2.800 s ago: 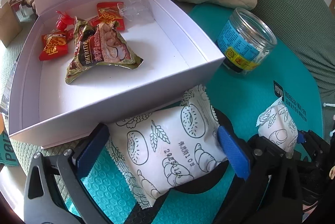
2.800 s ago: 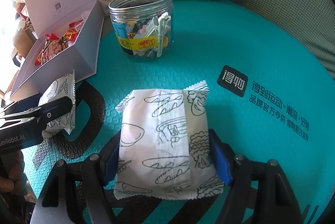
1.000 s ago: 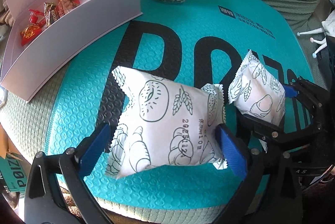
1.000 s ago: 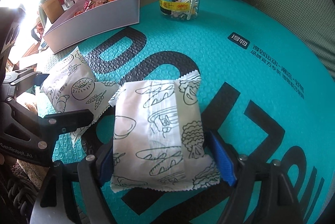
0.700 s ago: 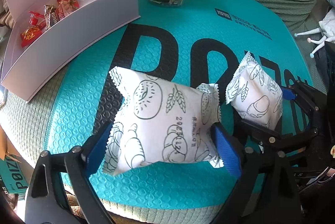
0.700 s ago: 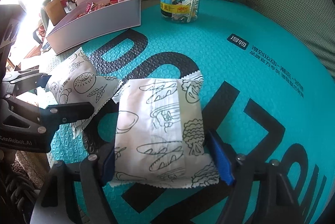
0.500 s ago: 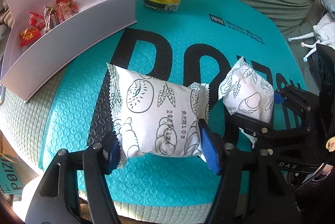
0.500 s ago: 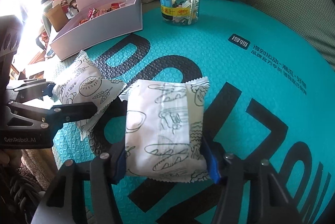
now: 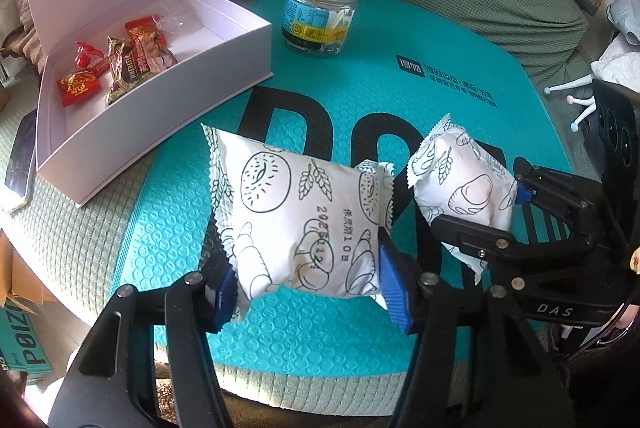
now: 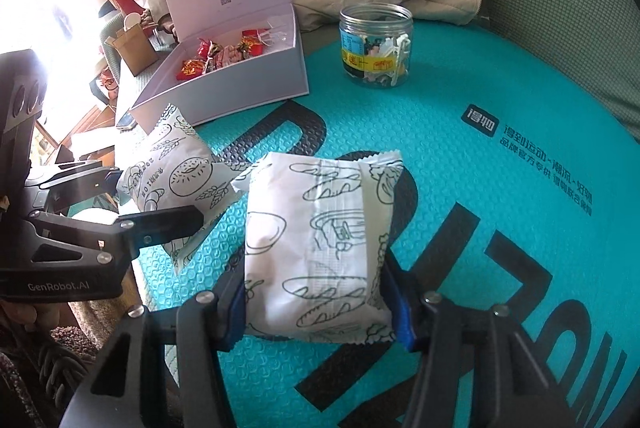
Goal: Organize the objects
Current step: 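Lift both white pastry packets with both grippers off the mat, then carry both white pastry packets with both grippers over the white box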
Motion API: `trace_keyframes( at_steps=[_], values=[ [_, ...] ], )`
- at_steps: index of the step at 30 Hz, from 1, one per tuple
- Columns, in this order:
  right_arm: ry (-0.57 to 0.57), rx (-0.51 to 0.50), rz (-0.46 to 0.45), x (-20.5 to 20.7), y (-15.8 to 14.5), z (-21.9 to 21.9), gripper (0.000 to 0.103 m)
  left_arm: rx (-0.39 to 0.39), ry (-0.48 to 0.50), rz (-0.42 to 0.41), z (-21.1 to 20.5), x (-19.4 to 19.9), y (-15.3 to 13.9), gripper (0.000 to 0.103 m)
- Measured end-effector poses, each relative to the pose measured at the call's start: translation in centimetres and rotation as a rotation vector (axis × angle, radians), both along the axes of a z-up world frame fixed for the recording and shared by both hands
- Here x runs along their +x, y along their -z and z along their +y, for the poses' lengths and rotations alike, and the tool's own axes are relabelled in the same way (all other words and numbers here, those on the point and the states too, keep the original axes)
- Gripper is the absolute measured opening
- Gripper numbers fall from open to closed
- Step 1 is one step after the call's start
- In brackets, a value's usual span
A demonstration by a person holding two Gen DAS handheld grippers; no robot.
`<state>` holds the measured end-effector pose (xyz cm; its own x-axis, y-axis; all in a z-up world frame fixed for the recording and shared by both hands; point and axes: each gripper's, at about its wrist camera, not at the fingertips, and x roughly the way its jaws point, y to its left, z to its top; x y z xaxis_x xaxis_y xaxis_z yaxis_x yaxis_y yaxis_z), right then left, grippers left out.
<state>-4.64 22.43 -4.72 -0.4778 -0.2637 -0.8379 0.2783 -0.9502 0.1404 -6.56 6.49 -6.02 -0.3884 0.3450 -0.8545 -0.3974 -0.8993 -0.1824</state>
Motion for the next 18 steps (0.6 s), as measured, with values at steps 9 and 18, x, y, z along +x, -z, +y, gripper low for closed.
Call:
trace_keyframes(
  at_steps=[9,18],
  values=[
    [-0.089,-0.005,0.045,-0.9,-2.9,-2.9,0.057,-0.032,-0.037,0.065,-2.0,0.4,-2.9,0.058],
    [-0.18,-0.012,0.084,-2.0,-5.0,-6.1,0.057,-0.075,-0.109,0.11,-4.8,0.7,-4.9,0.058]
  ],
)
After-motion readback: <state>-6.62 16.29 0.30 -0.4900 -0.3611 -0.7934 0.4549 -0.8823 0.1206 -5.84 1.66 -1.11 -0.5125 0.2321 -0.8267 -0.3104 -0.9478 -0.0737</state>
